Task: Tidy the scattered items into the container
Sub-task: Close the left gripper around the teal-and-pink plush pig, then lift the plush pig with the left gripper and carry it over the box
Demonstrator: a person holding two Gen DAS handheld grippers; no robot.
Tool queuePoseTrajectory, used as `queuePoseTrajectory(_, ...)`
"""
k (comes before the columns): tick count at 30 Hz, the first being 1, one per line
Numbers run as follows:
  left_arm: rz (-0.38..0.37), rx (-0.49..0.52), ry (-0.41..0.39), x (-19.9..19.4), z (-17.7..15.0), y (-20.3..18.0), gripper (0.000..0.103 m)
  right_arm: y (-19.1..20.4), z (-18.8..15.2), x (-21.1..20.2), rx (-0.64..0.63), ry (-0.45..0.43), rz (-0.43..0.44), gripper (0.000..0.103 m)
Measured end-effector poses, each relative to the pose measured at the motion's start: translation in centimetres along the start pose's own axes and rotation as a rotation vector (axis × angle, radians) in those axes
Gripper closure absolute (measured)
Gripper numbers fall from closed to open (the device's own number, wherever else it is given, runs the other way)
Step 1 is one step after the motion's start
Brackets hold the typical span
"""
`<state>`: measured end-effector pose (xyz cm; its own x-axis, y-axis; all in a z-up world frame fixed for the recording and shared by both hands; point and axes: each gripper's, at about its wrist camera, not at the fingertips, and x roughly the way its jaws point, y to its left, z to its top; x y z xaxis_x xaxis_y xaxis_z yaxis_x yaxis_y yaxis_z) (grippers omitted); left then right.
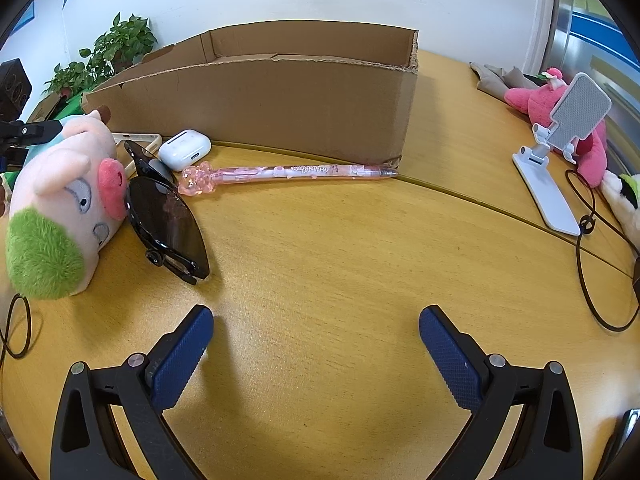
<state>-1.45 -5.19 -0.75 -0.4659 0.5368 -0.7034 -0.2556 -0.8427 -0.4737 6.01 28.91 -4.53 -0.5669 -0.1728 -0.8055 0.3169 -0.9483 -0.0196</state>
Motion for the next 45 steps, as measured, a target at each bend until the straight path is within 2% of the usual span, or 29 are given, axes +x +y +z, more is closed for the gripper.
queuePoseTrajectory(4,0.014,-0.002,0.006,0.0,-0.3,-0.2,0.024,1.0,-0.3,-0.2,0.022,0.001,-0.012,0.000)
queuePoseTrajectory(6,0.019,0.000,0.005,0.1,-0.5,-0.3,0.024,2.3,-0.3,-1.0,0.021,-0.004,0.050,0.003)
queuePoseTrajectory(9,0.032,0.011,0.003,-0.2,-0.6,-0.2,0.024,4.7,0.7,-4.3,0.005,-0.109,0.166,0.003)
queuePoseTrajectory(11,0.036,0.012,0.004,-0.2,-0.6,-0.3,0.024,6.9,1.9,-6.7,-0.049,-0.177,0.221,0.000)
queuePoseTrajectory(13,0.037,0.009,0.003,-0.2,-0.6,-0.3,0.024,9.2,2.9,-7.6,-0.117,-0.200,0.250,0.000)
queuePoseTrajectory(16,0.036,0.007,0.000,-0.2,-0.7,-0.2,0.024,13.6,4.4,-6.1,-0.251,-0.177,0.213,0.000)
queuePoseTrajectory(17,0.034,0.004,0.000,-0.2,-0.8,-0.2,0.024,15.0,4.9,-4.6,-0.279,-0.142,0.198,0.000)
queuePoseTrajectory(19,0.031,-0.002,0.003,-0.3,-1.0,0.0,0.026,16.7,5.3,-1.5,-0.284,-0.054,0.207,0.006)
queuePoseTrajectory(20,0.031,-0.003,0.002,-0.3,-1.1,0.0,0.027,17.2,5.5,-0.5,-0.278,-0.034,0.189,0.004)
queuePoseTrajectory(22,0.032,-0.006,-0.003,-0.5,-1.2,-0.1,0.029,18.3,5.6,0.2,-0.281,-0.030,0.130,0.004)
queuePoseTrajectory(24,0.027,-0.007,-0.009,-0.8,-1.5,-0.2,0.032,19.1,5.5,0.1,-0.288,-0.029,0.085,0.008)
queuePoseTrajectory(29,0.017,0.008,-0.026,-1.9,-1.9,-1.3,0.038,18.7,5.3,-1.1,-0.250,-0.035,0.100,0.019)
queuePoseTrajectory(32,0.027,0.038,-0.054,-3.4,-1.8,-2.6,0.039,18.6,5.3,-2.3,-0.218,-0.054,0.129,0.021)
queuePoseTrajectory(36,0.018,0.084,-0.122,-6.7,-0.6,-4.3,0.039,18.9,6.6,-5.6,-0.224,-0.138,0.127,0.022)
queuePoseTrajectory(45,0.048,0.187,-0.239,-12.6,5.0,-8.1,0.039,19.6,12.0,-11.3,-0.274,-0.280,0.115,0.022)
